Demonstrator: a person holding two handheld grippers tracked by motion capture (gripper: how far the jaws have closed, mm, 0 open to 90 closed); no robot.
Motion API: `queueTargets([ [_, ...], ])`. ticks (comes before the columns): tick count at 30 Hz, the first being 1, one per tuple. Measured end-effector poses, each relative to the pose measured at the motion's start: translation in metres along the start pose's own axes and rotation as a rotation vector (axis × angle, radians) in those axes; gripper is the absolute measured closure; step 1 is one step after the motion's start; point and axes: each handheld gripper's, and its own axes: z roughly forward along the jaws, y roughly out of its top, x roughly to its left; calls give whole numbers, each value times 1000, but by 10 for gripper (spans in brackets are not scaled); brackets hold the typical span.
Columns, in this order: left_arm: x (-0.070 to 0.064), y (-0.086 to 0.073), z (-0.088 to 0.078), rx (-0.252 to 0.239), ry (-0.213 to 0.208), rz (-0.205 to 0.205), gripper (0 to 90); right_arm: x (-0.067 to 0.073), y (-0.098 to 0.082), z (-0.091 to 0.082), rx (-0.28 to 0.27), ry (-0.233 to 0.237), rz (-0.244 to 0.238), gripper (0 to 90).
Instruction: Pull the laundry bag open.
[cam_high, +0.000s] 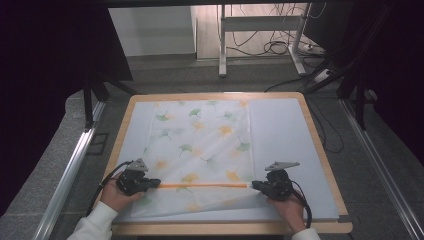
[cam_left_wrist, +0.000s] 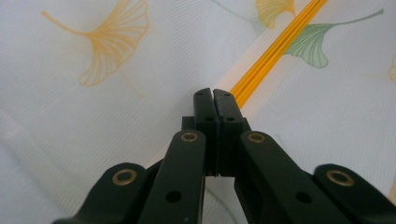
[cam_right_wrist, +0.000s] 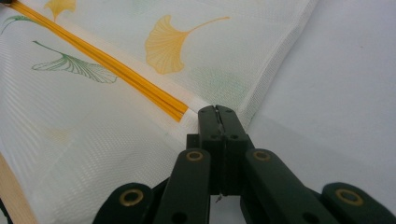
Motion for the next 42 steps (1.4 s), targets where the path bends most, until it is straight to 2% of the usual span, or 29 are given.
queueTargets([
  [20,13,-20,-17,-7,47,-40,900,0,0,0,-1,0,0,896],
  [31,22,-33,-26,-31,46,-86,900,0,0,0,-1,-2,-1,896],
  [42,23,-35,-28,-36,44,-90,900,0,0,0,0,-2,-3,896],
])
